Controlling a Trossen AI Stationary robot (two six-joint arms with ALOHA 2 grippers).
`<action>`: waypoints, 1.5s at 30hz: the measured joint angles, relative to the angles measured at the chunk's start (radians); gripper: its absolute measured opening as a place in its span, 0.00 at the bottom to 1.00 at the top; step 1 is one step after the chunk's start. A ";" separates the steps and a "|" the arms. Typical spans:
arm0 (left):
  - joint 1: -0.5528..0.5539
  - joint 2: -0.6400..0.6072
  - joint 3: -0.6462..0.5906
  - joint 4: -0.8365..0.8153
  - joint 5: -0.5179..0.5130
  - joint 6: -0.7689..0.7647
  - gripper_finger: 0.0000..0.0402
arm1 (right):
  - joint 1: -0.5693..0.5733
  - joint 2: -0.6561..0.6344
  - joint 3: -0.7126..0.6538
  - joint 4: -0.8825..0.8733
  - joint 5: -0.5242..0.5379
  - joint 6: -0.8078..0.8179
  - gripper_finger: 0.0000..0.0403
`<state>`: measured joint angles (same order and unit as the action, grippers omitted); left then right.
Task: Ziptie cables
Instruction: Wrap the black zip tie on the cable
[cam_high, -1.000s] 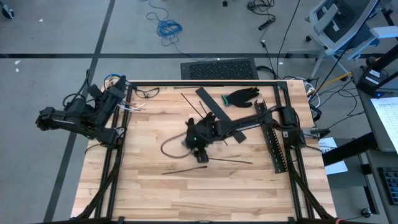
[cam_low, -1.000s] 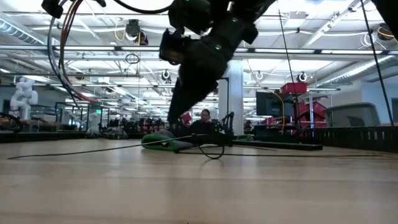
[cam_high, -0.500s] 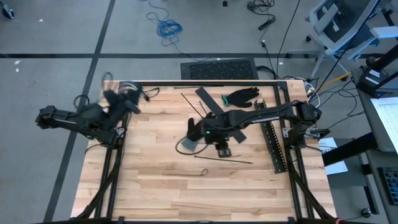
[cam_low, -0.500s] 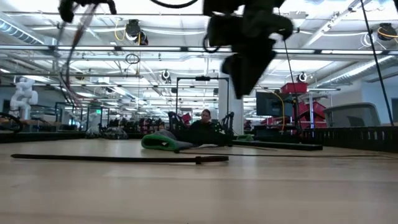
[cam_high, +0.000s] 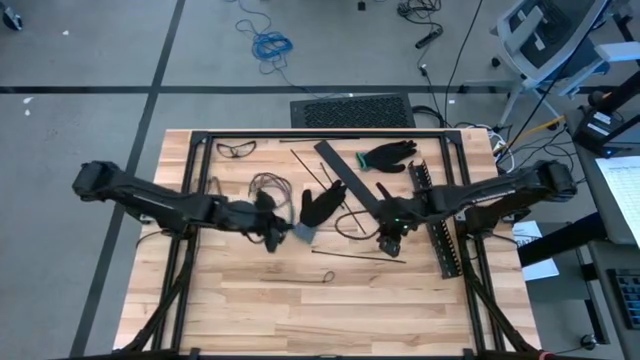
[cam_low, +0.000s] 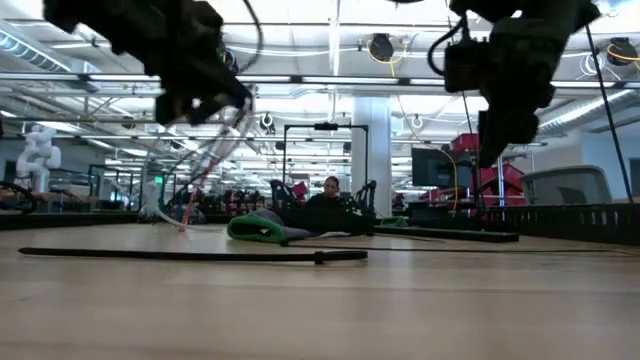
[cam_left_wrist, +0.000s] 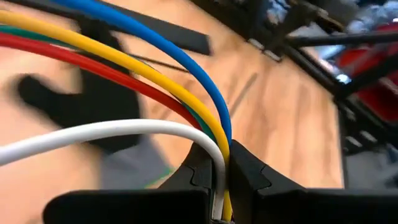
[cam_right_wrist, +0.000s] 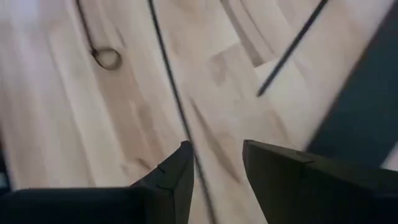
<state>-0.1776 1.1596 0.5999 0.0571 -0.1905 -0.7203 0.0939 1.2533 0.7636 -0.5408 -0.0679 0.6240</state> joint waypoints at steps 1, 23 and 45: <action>0.001 0.036 0.000 0.062 0.022 0.005 0.06 | 0.006 -0.010 -0.018 0.030 -0.008 0.033 0.33; -0.048 0.253 0.015 0.410 0.034 -0.151 0.06 | 0.160 0.289 -0.051 0.641 -0.059 0.185 0.33; -0.204 0.587 0.039 0.790 -0.068 -0.266 0.06 | 0.488 0.331 -0.051 0.718 0.587 0.959 0.33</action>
<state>-0.3813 1.7461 0.6393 0.8470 -0.2588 -0.9865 0.5823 1.5846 0.7124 0.1772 0.5194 1.5832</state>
